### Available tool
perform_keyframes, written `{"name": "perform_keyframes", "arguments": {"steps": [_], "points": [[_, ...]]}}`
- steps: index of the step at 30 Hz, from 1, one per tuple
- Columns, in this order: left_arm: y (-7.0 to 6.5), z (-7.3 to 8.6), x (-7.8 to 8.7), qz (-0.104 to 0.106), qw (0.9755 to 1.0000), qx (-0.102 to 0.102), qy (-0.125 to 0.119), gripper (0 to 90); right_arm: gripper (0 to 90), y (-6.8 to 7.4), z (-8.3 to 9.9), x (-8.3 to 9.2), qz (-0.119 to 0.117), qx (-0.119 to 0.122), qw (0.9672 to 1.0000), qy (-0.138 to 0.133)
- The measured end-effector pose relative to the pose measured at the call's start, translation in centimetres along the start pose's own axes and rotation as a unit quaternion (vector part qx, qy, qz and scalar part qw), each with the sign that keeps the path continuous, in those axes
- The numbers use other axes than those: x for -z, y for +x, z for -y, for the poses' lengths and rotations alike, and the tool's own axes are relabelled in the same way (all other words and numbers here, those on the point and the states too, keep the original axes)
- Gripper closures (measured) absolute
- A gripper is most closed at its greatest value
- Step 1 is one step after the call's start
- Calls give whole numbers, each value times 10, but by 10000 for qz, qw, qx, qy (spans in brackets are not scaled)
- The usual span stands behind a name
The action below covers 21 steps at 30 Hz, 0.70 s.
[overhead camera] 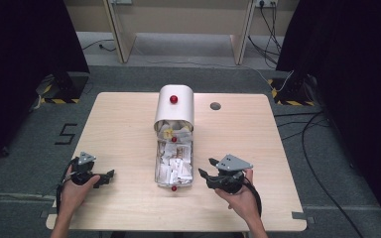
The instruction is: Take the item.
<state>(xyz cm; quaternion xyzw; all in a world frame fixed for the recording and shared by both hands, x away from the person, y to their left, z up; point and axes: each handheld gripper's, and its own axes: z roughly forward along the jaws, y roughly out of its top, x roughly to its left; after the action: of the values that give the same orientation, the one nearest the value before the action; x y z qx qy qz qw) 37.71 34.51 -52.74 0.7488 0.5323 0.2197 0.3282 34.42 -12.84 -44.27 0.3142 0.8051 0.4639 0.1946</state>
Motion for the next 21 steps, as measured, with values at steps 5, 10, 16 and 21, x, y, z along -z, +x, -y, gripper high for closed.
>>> {"name": "perform_keyframes", "arguments": {"steps": [5,10,16,21], "points": [[0,0,0,0,10000,-2,0,0,488,4,-4,-4,-63,68,10000,-22],[0,0,0,0,10000,-1,0,0,496,8,-6,-8,-134,131,9998,-11],[0,0,0,0,10000,-1,0,0,505,13,-10,-14,-205,237,9995,7],[0,0,0,0,10000,-1,1,0,509,17,-14,-19,-244,300,9993,13]]}}
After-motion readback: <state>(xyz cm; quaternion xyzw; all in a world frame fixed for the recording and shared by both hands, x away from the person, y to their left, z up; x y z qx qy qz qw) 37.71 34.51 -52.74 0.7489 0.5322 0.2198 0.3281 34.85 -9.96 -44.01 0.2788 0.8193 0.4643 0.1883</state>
